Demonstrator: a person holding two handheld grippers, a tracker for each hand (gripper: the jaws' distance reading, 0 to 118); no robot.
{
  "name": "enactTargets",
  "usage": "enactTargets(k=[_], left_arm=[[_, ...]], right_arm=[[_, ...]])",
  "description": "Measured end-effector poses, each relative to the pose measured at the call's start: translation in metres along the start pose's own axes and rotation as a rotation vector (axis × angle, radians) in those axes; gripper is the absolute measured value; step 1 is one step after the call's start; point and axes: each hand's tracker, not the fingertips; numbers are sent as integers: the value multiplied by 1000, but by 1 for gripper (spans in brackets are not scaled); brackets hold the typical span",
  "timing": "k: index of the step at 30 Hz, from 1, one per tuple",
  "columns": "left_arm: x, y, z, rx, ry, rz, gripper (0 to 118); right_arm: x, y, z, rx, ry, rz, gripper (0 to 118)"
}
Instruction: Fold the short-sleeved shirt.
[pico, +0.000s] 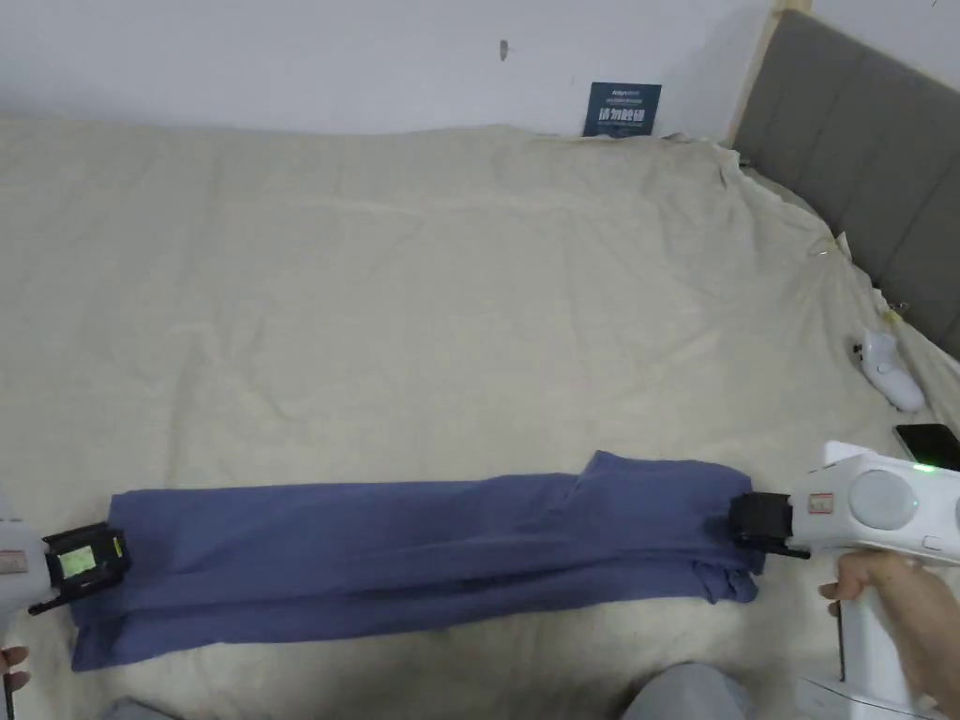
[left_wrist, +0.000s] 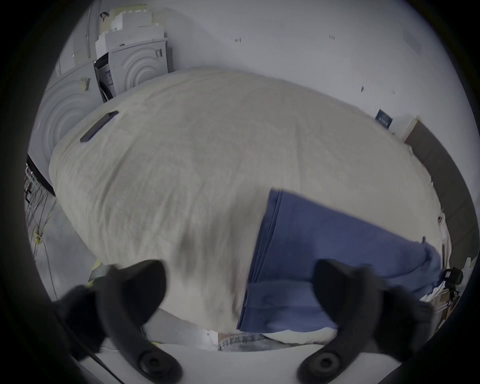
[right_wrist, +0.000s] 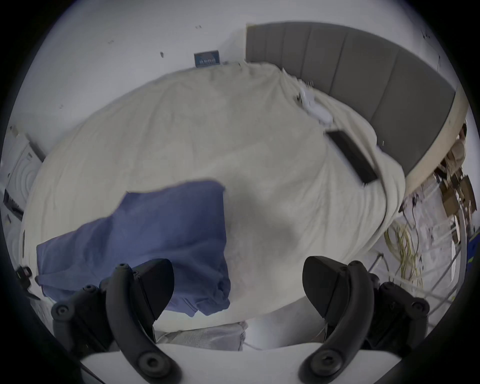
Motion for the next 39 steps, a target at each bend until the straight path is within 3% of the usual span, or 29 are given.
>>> enactTargets(k=[4,8,15,17,18,19,21,22,24,26,28,29,31,39], left_arm=[[14,30,40,199,-44,-21,118],[39,45,76,346,-97,-64,118],[96,22,118,668,-86,-269,118],[105,14,123,698,-107,-277,108],[107,10,125,694,-142,-273,95],[109,7,127,697,-158,-267,75],[111,0,130,708,-170,-252,47],[112,-3,131,708,-171,-249,40],[113,-7,131,708,-183,-246,38],[114,-10,128,701,-188,-268,31],[114,-16,128,712,-173,-285,11],[114,-16,127,713,-173,-281,3],[112,-17,127,709,-184,-256,0],[113,-17,126,684,-211,-253,0]], right_arm=[[-7,25,42,192,-44,98,103],[-22,38,87,429,-12,113,103],[-62,20,135,736,79,143,109],[-71,11,138,765,105,148,109],[-75,5,141,772,120,144,108],[-77,0,143,773,144,140,106],[-80,-8,143,773,184,145,93],[-82,-12,144,773,189,151,80],[-80,-16,140,786,192,161,75],[-80,-18,140,793,192,156,43],[-81,-21,142,788,215,150,14],[-81,-22,142,786,211,144,5],[-80,-22,141,785,212,143,0],[-82,-21,137,760,239,128,0]])
